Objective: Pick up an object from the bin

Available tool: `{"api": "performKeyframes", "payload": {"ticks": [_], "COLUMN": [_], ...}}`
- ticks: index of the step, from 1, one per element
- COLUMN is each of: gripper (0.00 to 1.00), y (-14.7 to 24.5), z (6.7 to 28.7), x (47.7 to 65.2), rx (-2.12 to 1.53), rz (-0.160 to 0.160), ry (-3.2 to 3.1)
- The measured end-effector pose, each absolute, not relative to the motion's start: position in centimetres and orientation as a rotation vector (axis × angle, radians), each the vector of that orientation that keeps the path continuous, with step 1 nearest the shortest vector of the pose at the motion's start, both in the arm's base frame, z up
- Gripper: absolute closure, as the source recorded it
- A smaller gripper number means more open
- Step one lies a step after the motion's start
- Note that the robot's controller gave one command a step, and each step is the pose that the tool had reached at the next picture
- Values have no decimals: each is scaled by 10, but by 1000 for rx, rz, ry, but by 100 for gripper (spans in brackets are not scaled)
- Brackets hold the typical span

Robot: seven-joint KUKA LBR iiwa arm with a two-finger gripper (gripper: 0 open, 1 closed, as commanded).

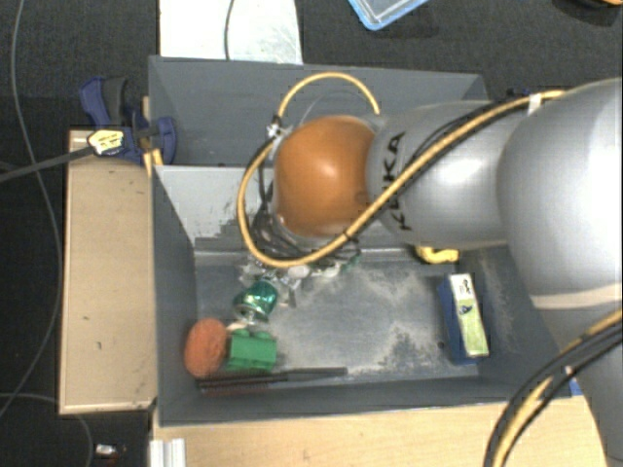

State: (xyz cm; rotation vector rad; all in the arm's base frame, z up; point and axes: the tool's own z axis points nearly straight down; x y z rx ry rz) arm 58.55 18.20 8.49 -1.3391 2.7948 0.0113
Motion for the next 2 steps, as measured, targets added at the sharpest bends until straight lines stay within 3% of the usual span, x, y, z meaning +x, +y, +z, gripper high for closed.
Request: {"api": "performKeyframes", "payload": {"ticks": [2], "gripper": [100], "y": [182], "z": [111], "x": [586], "rx": [-1333], "rz": [10], "ry": [2798]}}
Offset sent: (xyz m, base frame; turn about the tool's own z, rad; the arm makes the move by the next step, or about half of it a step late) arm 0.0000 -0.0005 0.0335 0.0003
